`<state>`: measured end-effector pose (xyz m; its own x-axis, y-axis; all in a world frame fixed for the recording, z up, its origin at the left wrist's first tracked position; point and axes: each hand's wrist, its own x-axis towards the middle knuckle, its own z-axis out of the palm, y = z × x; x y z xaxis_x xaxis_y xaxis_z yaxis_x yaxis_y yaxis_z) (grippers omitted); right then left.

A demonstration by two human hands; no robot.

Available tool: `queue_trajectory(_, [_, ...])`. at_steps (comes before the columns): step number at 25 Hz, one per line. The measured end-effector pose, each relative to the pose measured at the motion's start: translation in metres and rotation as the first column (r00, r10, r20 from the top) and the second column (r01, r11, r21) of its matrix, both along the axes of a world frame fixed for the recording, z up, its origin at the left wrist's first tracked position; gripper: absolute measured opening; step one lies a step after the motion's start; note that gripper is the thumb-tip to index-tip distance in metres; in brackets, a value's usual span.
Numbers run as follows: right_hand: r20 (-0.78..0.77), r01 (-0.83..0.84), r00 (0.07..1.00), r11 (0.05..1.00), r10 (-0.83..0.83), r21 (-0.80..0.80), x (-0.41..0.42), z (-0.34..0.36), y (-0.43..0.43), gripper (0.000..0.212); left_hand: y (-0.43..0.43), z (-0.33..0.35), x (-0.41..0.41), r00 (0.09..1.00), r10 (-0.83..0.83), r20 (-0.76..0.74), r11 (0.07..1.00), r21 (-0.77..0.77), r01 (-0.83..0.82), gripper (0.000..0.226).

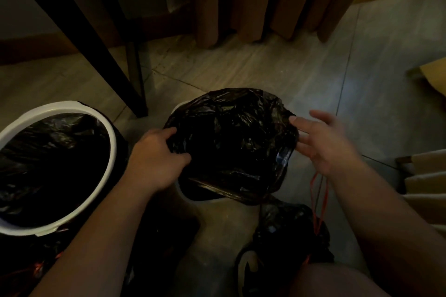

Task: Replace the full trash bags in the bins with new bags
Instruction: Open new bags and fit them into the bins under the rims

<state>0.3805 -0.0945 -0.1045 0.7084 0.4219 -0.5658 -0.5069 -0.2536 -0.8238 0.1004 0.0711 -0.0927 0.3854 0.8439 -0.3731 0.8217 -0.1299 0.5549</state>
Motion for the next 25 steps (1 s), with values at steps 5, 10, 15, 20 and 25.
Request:
queue_trajectory(5, [-0.006,-0.312,0.949,0.938,0.315,-0.149,-0.047,-0.002,-0.025,0.031,-0.021,-0.001,-0.007,0.991,0.027,0.128,0.997,-0.075,-0.018,0.083])
queue_trajectory(10, [0.069,-0.199,0.977,0.98,0.2,-0.017,-0.045,0.003,0.003,0.03,-0.02,-0.011,0.003,0.994,0.019,0.105,0.969,0.242,-0.044,0.069])
queue_trajectory(15, [-0.255,-0.086,0.958,0.981,0.129,0.172,-0.059,-0.016,0.003,0.034,-0.037,-0.019,0.0,0.989,-0.031,0.146,0.959,0.281,-0.012,0.096])
queue_trajectory(20, [-0.105,-0.247,0.962,0.968,0.25,0.045,-0.068,-0.026,0.015,0.027,-0.062,-0.03,0.004,0.984,-0.177,0.035,0.943,0.293,0.159,0.086])
queue_trajectory(25, [-0.014,-0.064,0.998,0.998,0.064,0.007,-0.032,-0.018,-0.015,0.017,-0.044,-0.021,-0.023,0.992,0.051,0.112,0.961,0.264,-0.079,0.077])
